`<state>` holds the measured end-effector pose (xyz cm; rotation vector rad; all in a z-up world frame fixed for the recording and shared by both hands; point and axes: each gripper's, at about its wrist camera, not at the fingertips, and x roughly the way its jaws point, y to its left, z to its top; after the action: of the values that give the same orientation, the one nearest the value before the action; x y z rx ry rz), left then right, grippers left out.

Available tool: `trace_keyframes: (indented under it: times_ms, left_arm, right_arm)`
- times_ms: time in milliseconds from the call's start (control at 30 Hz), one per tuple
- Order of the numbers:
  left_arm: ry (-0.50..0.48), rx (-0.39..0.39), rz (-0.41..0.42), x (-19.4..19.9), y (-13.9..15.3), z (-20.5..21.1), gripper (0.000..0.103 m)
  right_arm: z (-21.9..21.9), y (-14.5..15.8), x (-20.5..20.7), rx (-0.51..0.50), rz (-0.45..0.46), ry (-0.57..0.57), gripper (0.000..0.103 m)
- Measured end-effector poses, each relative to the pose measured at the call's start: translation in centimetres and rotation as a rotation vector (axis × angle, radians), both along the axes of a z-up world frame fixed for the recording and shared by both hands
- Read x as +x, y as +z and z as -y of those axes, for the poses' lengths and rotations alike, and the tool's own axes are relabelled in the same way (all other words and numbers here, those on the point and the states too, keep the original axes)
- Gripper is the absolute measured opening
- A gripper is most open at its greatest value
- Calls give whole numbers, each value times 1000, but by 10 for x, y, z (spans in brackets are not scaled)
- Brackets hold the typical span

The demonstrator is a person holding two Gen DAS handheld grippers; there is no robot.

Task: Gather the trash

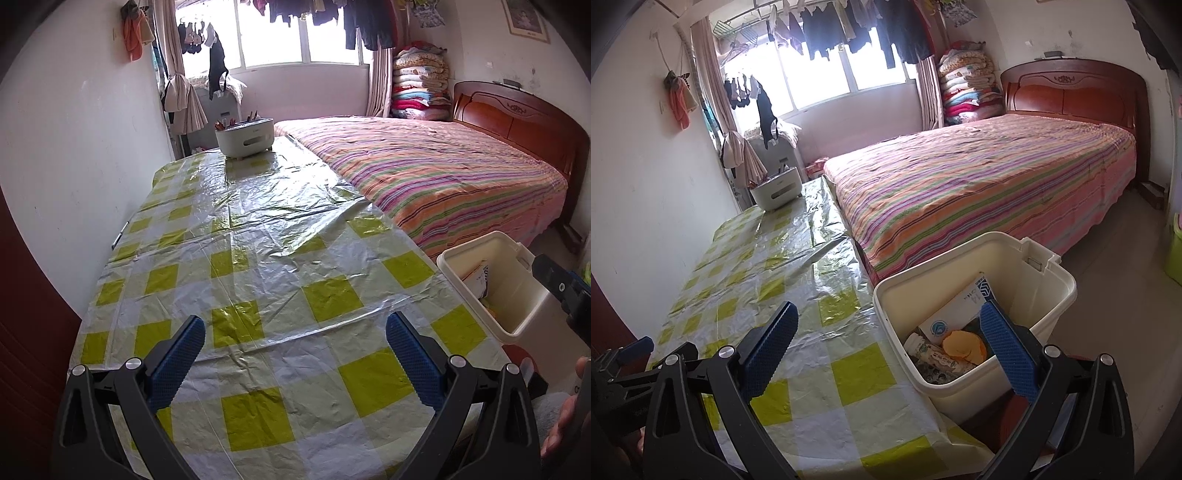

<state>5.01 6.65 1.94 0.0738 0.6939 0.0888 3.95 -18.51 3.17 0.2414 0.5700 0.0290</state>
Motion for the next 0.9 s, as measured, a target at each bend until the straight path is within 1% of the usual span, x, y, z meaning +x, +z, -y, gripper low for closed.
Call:
trace_keyframes:
  times_ms: [233,433,733,900]
  left_arm:
    - [-5,-17,-4,0,1,0,96]
    - [-10,-13,-7,0,0,2,96]
    - [-19,-20,-46,5,-5,2,96]
    - [-41,-38,-70,6,-9,5,96]
  right_arm:
    - [2,1,-3,2,3,-4,98]
    - [2,2,-3,2,2,-3,98]
    - [2,4,-5,5,4,-2,98]
    - [2,4,-5,4,4,1,98]
